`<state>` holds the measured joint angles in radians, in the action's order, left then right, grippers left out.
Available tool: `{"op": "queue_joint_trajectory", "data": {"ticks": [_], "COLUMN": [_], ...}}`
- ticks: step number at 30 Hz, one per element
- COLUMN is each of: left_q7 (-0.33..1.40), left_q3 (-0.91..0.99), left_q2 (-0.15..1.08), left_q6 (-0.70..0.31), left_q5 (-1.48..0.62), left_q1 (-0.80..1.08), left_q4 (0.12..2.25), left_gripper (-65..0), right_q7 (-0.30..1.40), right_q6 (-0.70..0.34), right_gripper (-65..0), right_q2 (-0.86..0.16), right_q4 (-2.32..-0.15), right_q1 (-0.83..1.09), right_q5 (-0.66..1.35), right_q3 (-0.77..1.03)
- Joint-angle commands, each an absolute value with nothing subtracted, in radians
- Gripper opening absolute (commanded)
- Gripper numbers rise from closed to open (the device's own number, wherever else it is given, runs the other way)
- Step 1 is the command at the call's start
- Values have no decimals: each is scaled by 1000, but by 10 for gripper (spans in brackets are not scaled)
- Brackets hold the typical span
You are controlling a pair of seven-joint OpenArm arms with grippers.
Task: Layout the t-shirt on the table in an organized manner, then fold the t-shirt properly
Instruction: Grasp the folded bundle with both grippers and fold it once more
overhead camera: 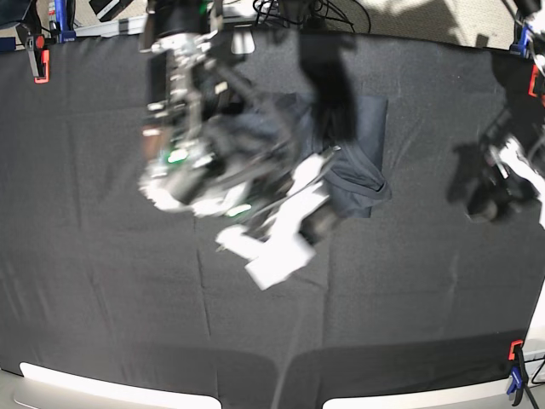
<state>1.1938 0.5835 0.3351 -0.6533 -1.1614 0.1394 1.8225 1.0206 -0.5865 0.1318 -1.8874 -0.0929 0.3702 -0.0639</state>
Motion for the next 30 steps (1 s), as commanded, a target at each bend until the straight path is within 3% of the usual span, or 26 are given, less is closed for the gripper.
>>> {"op": "queue_joint_trajectory", "data": {"ticks": [1,5,9,18,23,30], "left_q7": [1193,1208,1209,1110,933,854], "left_q3": [588,570,438,85,63,73], "left_q2": [327,233,182,167,167,169], "left_q6": [-687,-698,-698,-698,-698,-683], "left_q5": [-1234,-1323,-1322,-892,-593,-437], "left_q1": [137,206,276,367,402,323], "left_q4": [1860,1953,2024,2020,1950,1711], "left_gripper": [-496,-586,-603,-629,-629,-628], "right_q7": [992,953,931,931,935,969], "right_q6": [-593,-591,-591,-592,-595,-623], "right_gripper": [-483,-593,-650,-650,-650,-650], "right_q2": [113,31,-15,-17,-17,-25], "right_q4": [-1906,-1887,-1803,-1514,-1463,-1463], "right_q1": [-126,-147,-156,-266,-290,-276], "right_q5": [379,314,313,312,313,317], "right_q3": [-43,5,4,0,-1,-1]}}
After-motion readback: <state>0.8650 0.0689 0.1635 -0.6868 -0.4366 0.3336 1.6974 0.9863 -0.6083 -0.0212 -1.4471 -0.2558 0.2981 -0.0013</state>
